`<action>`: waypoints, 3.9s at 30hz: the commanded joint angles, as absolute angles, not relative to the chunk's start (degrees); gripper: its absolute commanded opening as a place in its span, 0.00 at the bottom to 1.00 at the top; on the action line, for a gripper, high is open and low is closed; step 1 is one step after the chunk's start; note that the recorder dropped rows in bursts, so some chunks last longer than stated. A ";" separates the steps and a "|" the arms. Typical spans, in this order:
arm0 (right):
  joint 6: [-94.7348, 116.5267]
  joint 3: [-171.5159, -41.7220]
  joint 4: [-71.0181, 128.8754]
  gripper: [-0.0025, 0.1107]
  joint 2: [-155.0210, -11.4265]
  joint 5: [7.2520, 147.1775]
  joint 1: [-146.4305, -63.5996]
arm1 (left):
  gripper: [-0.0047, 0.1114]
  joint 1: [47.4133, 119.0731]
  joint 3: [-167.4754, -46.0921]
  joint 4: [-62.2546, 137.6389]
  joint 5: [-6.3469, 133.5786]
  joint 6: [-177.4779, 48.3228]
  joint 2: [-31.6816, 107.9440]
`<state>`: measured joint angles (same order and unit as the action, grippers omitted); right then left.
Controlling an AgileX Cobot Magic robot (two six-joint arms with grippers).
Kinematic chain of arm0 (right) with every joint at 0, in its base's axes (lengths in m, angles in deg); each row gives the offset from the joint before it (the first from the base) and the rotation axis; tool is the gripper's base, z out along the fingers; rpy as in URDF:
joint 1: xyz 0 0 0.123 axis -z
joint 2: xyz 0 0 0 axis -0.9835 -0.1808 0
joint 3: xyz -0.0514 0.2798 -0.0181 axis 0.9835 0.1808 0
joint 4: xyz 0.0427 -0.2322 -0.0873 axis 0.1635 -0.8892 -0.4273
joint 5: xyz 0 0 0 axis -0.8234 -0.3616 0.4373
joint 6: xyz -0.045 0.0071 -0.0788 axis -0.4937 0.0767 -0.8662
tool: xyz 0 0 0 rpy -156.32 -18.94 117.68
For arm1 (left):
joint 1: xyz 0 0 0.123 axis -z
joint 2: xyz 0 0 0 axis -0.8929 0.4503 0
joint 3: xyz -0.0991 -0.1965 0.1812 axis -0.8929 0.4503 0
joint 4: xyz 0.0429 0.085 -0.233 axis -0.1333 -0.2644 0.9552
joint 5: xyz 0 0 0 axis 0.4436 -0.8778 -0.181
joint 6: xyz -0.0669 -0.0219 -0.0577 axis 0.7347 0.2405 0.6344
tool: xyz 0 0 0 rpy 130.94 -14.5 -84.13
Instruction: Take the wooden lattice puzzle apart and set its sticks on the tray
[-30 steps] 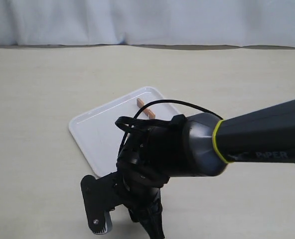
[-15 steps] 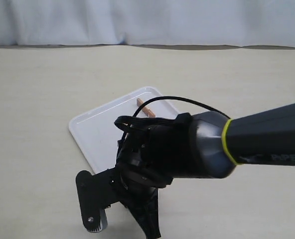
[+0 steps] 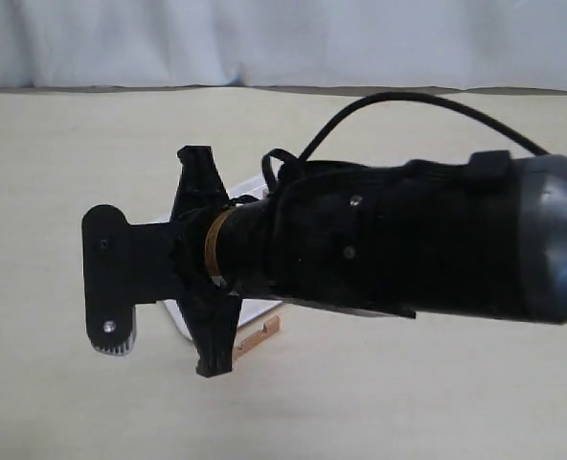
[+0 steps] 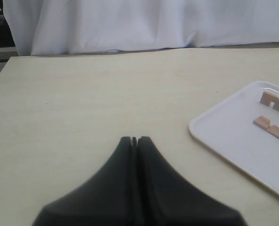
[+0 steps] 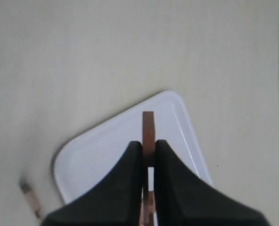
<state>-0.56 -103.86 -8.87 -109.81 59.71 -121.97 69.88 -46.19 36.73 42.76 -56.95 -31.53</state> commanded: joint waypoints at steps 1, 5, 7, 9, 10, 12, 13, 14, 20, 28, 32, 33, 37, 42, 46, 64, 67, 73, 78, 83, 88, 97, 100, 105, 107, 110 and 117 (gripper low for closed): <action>22.50 -105.87 -28.07 0.06 -116.86 60.98 -118.73 | 0.04 69.96 -46.09 36.69 43.41 -57.25 -31.68; 39.01 -109.37 -39.13 0.06 -123.64 55.17 -116.74 | 0.04 69.96 -46.09 36.69 43.41 -57.25 -31.68; 48.38 -111.08 -45.62 0.06 -126.45 51.02 -116.37 | 0.04 69.96 -46.09 36.69 43.41 -57.25 -31.68; 58.22 -112.60 -52.40 0.06 -129.07 47.10 -116.37 | 0.04 69.96 -46.09 36.69 43.41 -57.25 -31.68; 63.06 -113.26 -55.01 0.06 -130.22 45.25 -116.37 | 0.04 69.96 -46.09 36.69 43.41 -57.25 -31.68; 69.96 -114.49 -57.38 0.06 -131.99 42.15 -116.37 | 0.04 69.96 -46.09 36.69 43.41 -57.25 -31.68; 72.78 -115.17 -57.50 0.06 -132.77 40.66 -116.37 | 0.04 69.96 -46.09 36.69 43.41 -57.25 -31.68; 74.64 -115.64 -57.39 0.06 -133.42 39.54 -116.37 | 0.04 69.96 -46.09 36.69 43.41 -57.25 -31.68; 75.29 -116.35 -53.32 0.21 -133.81 39.37 -116.37 | 0.04 69.96 -46.09 36.69 43.41 -57.25 -31.68; 67.09 -116.35 -44.14 0.62 -132.45 39.35 -117.29 | 0.04 69.96 -46.09 36.69 43.41 -57.25 -31.68; 55.31 -116.35 -35.00 0.60 -127.82 40.55 -118.31 | 0.04 69.96 -46.09 36.69 43.41 -57.25 -31.68; 50.46 -116.35 -30.83 0.60 -126.38 41.56 -118.31 | 0.04 69.96 -46.09 36.69 43.41 -57.25 -31.68; 18.70 -116.35 -6.44 0.60 -121.55 42.41 -118.07 | 0.04 69.96 -46.09 36.69 43.41 -57.25 -31.68; -15.81 -116.35 17.08 0.57 -119.26 33.41 -118.07 | 0.04 69.96 -46.09 36.69 43.41 -57.25 -31.68; -18.54 -116.24 17.47 0.56 -119.73 30.52 -118.07 | 0.04 69.96 -46.09 36.69 43.41 -57.25 -31.68; -26.27 -116.24 15.80 0.52 -128.08 30.39 -118.07 | 0.04 69.96 -46.09 36.69 43.41 -57.25 -31.68; -26.15 -116.24 15.24 0.52 -128.74 30.63 -118.07 | 0.04 69.96 -46.09 36.69 43.41 -57.25 -31.68; -26.13 -116.24 14.50 0.31 -129.35 30.77 -118.07 | 0.04 69.96 -46.09 36.69 43.41 -57.25 -31.68; -26.04 -116.24 14.34 0.06 -129.85 30.93 -118.07 | 0.04 69.96 -46.09 36.69 43.41 -57.25 -31.68; -23.55 -116.38 14.34 0.06 -126.07 29.53 -118.31 | 0.04 69.96 -46.09 36.69 43.41 -57.25 -31.68; 12.15 -116.38 -0.19 0.06 -122.56 49.84 -114.34 | 0.04 69.96 -46.09 36.69 43.41 -57.25 -31.68; 54.27 -116.38 -23.02 0.39 -130.80 52.58 -110.70 | 0.04 69.96 -46.09 36.69 43.41 -57.25 -31.68; 55.05 -117.34 -21.81 0.62 -130.17 51.05 -111.07 | 0.04 69.96 -46.09 36.69 43.41 -57.25 -31.68; 45.51 -119.25 -12.34 0.65 -125.58 47.35 -112.36 | 0.04 69.96 -46.09 36.69 43.41 -57.25 -31.68; 40.15 -119.48 -6.46 0.61 -123.27 45.70 -112.37 | 0.04 69.96 -46.09 36.69 43.41 -57.25 -31.68; 34.27 -119.48 -0.60 0.51 -119.90 41.96 -112.37 | 0.04 69.96 -46.09 36.69 43.41 -57.25 -31.68; 27.25 -118.76 6.59 0.09 -118.61 28.28 -112.37 | 0.04 69.96 -46.09 36.69 43.41 -57.25 -31.68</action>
<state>33.33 -119.23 1.14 -118.72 33.89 -112.31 69.88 -46.19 36.73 42.76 -56.95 -31.53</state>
